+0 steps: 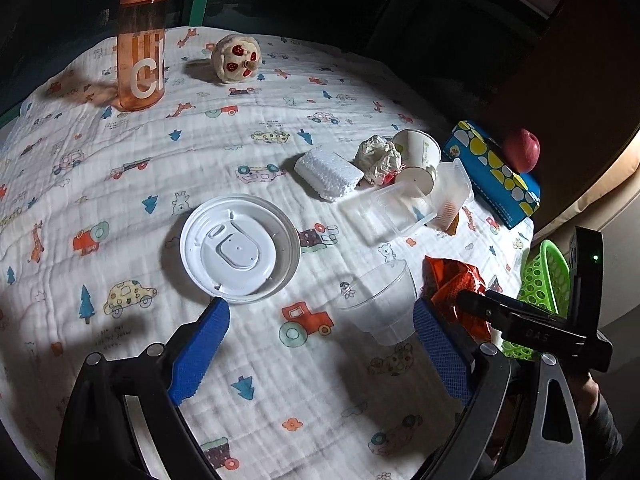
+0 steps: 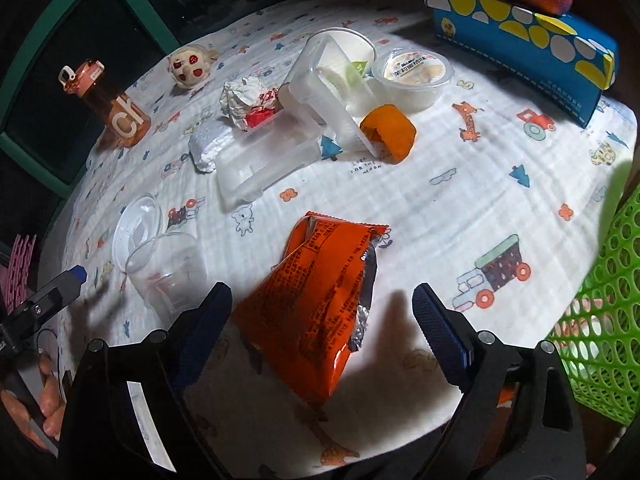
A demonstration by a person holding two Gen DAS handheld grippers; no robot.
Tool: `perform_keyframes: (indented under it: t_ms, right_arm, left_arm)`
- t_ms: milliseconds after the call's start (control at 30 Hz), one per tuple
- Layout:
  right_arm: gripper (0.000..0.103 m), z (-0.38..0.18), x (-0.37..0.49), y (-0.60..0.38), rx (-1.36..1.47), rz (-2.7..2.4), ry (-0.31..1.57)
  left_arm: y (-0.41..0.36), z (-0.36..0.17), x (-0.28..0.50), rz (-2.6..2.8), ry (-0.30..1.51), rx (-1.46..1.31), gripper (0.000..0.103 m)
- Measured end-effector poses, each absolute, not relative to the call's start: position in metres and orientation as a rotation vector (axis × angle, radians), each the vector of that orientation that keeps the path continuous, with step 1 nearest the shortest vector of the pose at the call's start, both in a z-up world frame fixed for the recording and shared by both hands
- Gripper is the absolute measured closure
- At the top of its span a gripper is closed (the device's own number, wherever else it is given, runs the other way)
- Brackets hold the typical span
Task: Collect trash
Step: 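Grasp the orange snack bag with the right tool while the left tool approaches the clear cup, then lift the orange bag with the right tool while the left tool grasps the clear cup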
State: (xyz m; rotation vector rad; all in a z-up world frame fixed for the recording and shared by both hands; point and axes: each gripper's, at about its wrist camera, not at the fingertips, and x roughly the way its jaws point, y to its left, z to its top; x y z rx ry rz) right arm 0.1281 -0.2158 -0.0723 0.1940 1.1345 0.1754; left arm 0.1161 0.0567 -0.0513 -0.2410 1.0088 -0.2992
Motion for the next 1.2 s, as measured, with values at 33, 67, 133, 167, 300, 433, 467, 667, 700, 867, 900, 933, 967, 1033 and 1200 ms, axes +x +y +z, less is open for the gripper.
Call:
perform_keyframes:
  t_ms: [33, 67, 133, 167, 300, 433, 467, 667, 700, 867, 900, 933, 967, 1033, 1200]
  right_arm:
    - [0.014, -0.075, 0.129, -0.214, 0.187, 0.172, 1.134]
    - [0.016, -0.077, 0.131, -0.212, 0.178, 0.170, 1.134]
    - [0.020, -0.081, 0.132, -0.208, 0.156, 0.164, 1.136]
    - [0.021, -0.082, 0.132, -0.206, 0.136, 0.157, 1.132]
    - [0.037, -0.082, 0.129, -0.204, 0.073, 0.150, 1.117]
    - [0.050, -0.080, 0.127, -0.209, 0.084, 0.172, 1.115]
    - [0.051, -0.078, 0.126, -0.211, 0.091, 0.176, 1.114]
    - [0.058, -0.067, 0.118, -0.222, 0.103, 0.180, 1.084]
    - [0.058, -0.065, 0.116, -0.224, 0.108, 0.182, 1.077]
    - [0.061, -0.053, 0.109, -0.237, 0.135, 0.188, 1.050]
    - [0.061, -0.049, 0.107, -0.240, 0.140, 0.190, 1.041]
    - [0.062, -0.046, 0.105, -0.244, 0.144, 0.192, 1.032]
    - [0.070, -0.044, 0.103, -0.246, 0.149, 0.197, 1.028]
    - [0.072, -0.040, 0.100, -0.254, 0.170, 0.202, 1.024]
    - [0.074, -0.038, 0.096, -0.268, 0.193, 0.198, 1.019]
  left_arm:
    - [0.056, -0.053, 0.116, -0.300, 1.014, -0.246, 0.013]
    - [0.056, -0.054, 0.116, -0.300, 1.017, -0.251, 0.013]
    - [0.055, -0.056, 0.116, -0.299, 1.023, -0.260, 0.013]
    - [0.054, -0.057, 0.116, -0.299, 1.026, -0.267, 0.013]
    - [0.045, -0.061, 0.118, -0.309, 1.045, -0.289, 0.013]
    - [0.031, -0.066, 0.122, -0.319, 1.069, -0.297, 0.013]
    - [0.027, -0.067, 0.124, -0.320, 1.074, -0.297, 0.013]
    - [0.008, -0.078, 0.136, -0.289, 1.109, -0.295, 0.013]
    - [0.005, -0.079, 0.138, -0.288, 1.115, -0.300, 0.013]
    - [-0.007, -0.086, 0.147, -0.269, 1.134, -0.301, 0.014]
    - [-0.010, -0.087, 0.148, -0.269, 1.134, -0.300, 0.014]
    - [-0.012, -0.088, 0.150, -0.264, 1.136, -0.296, 0.015]
    - [-0.014, -0.089, 0.152, -0.264, 1.138, -0.296, 0.017]
    - [-0.018, -0.091, 0.155, -0.270, 1.142, -0.296, 0.020]
    - [-0.025, -0.097, 0.159, -0.265, 1.147, -0.273, 0.028]
